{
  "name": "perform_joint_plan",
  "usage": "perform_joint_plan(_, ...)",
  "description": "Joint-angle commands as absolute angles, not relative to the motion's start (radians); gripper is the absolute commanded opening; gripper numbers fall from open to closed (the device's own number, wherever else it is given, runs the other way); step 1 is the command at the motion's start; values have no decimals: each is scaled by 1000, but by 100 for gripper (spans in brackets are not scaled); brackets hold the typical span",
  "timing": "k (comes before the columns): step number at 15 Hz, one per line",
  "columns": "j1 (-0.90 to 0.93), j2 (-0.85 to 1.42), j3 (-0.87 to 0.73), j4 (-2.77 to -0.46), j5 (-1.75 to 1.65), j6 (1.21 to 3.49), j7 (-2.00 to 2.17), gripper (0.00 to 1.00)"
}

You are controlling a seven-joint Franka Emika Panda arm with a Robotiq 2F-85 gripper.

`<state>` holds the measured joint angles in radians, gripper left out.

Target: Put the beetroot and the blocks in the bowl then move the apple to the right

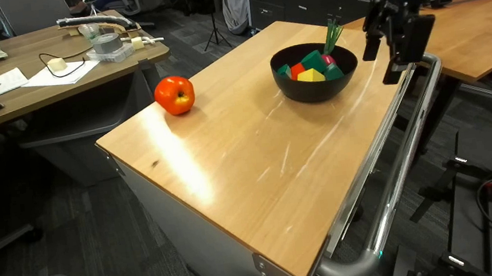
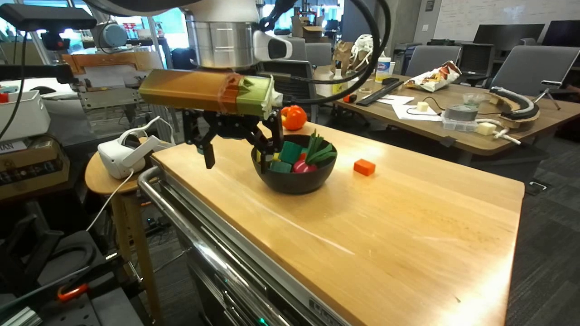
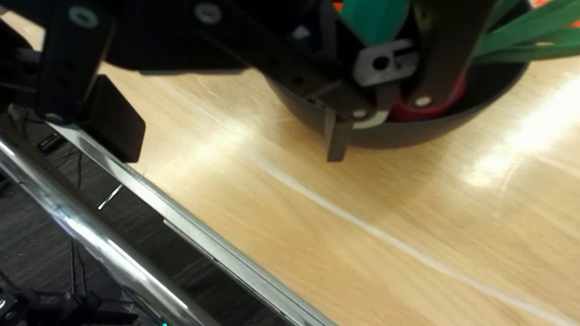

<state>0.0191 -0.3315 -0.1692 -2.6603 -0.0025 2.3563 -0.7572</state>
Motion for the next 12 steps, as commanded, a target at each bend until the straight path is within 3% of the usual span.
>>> perform_joint_plan(1, -52, -580, -222, -2772, -83, 2350, -874, 100)
perform_joint_plan(5, -64, -788, -213, -2727, -156, 2267, -931, 100)
perform_joint_plan(6, -68, -652, -234, -2726, -147, 2322, -896, 100)
perform_joint_plan(12, -58, -785, -225, -2730, -155, 2265, -910, 100)
